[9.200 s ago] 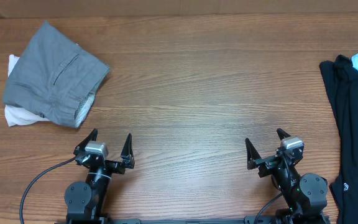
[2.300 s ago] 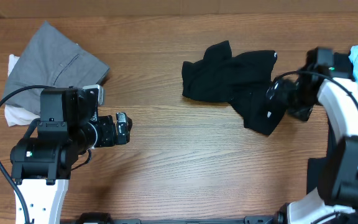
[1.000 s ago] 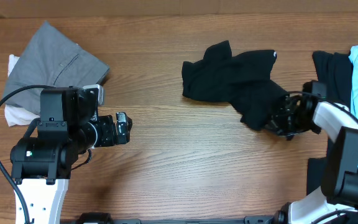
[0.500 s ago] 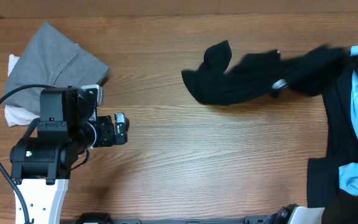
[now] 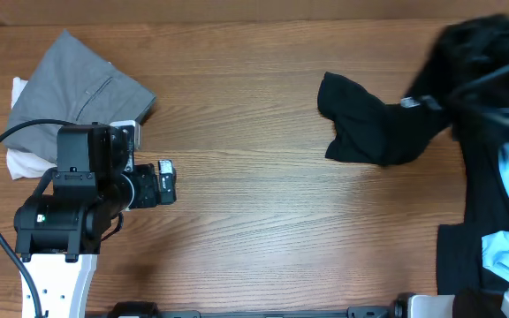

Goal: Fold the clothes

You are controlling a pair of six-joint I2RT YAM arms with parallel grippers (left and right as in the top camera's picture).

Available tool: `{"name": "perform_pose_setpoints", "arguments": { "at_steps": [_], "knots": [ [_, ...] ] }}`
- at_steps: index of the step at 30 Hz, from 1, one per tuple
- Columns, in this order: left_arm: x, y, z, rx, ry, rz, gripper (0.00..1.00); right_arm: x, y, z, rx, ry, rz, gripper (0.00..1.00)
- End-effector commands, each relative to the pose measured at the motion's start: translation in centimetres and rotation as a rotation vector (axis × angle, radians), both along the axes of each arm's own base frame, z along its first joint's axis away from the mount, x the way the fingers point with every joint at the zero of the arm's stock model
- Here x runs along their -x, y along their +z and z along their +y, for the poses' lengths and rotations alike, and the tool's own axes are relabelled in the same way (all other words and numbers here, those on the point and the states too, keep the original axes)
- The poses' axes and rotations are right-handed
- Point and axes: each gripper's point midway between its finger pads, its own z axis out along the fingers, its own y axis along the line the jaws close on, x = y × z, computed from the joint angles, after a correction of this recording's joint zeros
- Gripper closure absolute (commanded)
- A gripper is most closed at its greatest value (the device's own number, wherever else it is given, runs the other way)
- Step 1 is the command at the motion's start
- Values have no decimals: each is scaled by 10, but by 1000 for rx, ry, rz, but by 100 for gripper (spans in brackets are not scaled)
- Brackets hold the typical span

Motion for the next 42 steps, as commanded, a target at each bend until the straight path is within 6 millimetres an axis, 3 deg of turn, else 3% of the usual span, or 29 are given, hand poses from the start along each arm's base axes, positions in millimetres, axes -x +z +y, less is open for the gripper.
{"name": "perform_pose_setpoints", "arguments": {
  "at_steps": [1,3,4,5,7,9,13,18,21,23,27,32,37,42],
  "knots": [
    [-5,18,6,-50,2,-50,0,-3,-21,54,85,102,48,96],
    [-7,29,9,-61,11,-75,0,-1,-38,88,122,174,88,92],
    [-8,35,9,-63,13,-90,0,2,-48,110,134,225,115,82],
    [-9,41,10,-64,14,-105,0,5,-57,128,140,274,135,66],
    [-10,53,10,-63,15,-132,0,14,-74,159,169,364,177,58],
    [-9,60,10,-62,15,-145,0,18,-92,173,234,404,209,44],
    [-4,59,10,-63,14,-127,0,10,-106,161,280,355,249,39],
    [-1,53,1,-21,-16,-93,0,-3,-117,112,279,237,327,18],
    [-4,53,-11,34,-53,-90,0,-5,-139,82,290,185,440,18],
    [-7,51,-17,65,-74,-81,0,-3,-163,74,293,178,529,19],
    [-13,38,-20,79,-81,-20,0,-1,-216,78,298,205,646,18],
    [-18,17,-21,80,-78,77,0,18,-287,105,187,326,743,21],
    [-23,3,-21,83,-76,137,0,36,-326,129,136,399,768,23],
    [-26,-3,-21,82,-76,161,0,45,-349,163,96,457,731,24]
  ]
}}
